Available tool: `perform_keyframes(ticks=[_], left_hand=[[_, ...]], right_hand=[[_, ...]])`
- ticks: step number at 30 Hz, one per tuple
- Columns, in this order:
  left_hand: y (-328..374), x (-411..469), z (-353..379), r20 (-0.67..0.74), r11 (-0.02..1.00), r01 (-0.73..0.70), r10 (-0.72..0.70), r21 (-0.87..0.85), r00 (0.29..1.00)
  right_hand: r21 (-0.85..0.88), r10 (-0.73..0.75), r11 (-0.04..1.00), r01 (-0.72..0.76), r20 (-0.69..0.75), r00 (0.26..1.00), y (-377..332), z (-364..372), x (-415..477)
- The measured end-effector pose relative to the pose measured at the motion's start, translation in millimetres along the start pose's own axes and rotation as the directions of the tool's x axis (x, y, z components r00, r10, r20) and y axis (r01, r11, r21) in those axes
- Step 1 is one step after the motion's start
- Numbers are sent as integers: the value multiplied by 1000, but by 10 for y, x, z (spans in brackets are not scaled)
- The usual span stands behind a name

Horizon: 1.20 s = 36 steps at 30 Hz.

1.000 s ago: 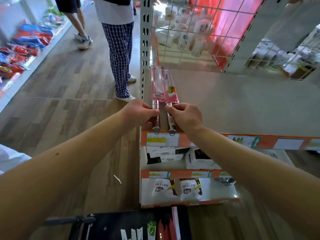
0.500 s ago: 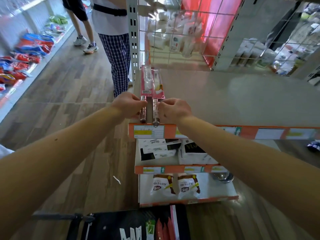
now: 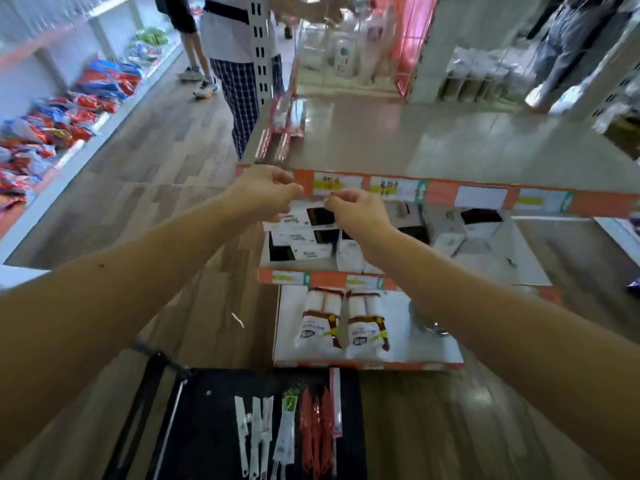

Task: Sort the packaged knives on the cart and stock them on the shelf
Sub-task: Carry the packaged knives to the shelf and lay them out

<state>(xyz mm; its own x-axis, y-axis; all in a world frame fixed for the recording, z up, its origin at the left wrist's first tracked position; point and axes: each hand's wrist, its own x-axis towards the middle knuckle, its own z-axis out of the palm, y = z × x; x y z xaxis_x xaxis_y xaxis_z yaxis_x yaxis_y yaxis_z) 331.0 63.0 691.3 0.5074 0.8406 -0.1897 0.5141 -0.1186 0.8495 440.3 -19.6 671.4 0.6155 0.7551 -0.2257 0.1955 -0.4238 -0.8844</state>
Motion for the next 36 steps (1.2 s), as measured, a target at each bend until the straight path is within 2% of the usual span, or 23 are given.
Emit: perform_keyframes(ticks=[9,12,17,21,28,36], left_hand=[[-933,-1016,1196,79,993,120,-120,5,990],[-1310,-1258,1624,171,982,185,-178,-25,969],[-1977,-1477,2199,217,954,298,-295,21,930],[-2576,-1477,2593,186,956,209,-249,207,951],[-4055,-1436,3416,178,934,17,-86,356,980],[-5672,-1359,4397,229,921,65,-162,383,960]], right_hand=[[-137,89,988,-76,88,992,1389,-308,-977],[-173,168,974,-147,109,980,1946,-283,-1129],[-281,236,942,-183,169,957,2852,-77,-1234],[-332,223,931,-151,191,956,3585,240,-1206],[-396,218,908,-139,160,963,4981,937,-1070],[-408,307,886,-219,162,938,6532,1632,-906]])
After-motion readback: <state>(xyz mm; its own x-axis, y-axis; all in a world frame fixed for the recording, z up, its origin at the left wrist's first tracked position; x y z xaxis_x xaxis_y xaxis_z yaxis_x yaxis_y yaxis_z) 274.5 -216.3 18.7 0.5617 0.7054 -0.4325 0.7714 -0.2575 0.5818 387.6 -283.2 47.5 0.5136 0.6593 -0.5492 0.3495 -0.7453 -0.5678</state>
